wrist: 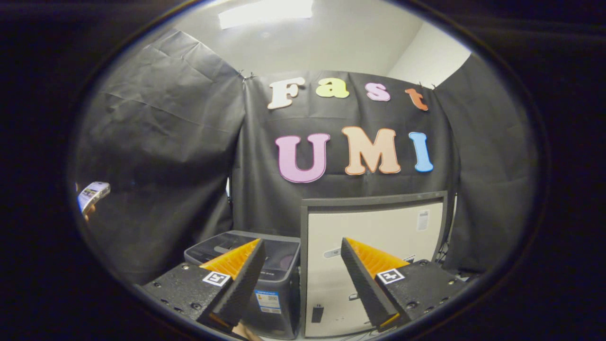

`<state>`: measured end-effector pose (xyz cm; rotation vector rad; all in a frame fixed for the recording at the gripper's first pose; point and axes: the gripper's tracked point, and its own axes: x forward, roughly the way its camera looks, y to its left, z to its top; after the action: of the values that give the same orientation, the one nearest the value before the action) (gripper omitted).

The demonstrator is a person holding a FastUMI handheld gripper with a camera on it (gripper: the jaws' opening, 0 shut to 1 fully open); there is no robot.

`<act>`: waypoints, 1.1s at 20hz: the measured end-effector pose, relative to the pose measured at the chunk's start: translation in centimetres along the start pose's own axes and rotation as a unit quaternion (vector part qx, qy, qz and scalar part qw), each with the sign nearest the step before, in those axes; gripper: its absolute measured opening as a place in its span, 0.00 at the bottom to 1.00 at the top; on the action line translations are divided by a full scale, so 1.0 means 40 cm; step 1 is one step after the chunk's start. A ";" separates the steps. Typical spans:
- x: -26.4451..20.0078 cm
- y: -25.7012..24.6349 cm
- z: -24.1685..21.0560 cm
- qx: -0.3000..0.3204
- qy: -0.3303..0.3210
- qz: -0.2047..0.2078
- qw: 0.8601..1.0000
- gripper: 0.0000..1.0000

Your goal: Put the clothes into the washing machine and then close the washing machine lid.

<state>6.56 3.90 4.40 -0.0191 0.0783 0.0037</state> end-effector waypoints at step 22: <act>-0.015 -0.142 0.011 0.014 -0.031 -0.051 0.998 0.99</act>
<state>6.01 -1.78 5.00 0.0045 0.0160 -0.0989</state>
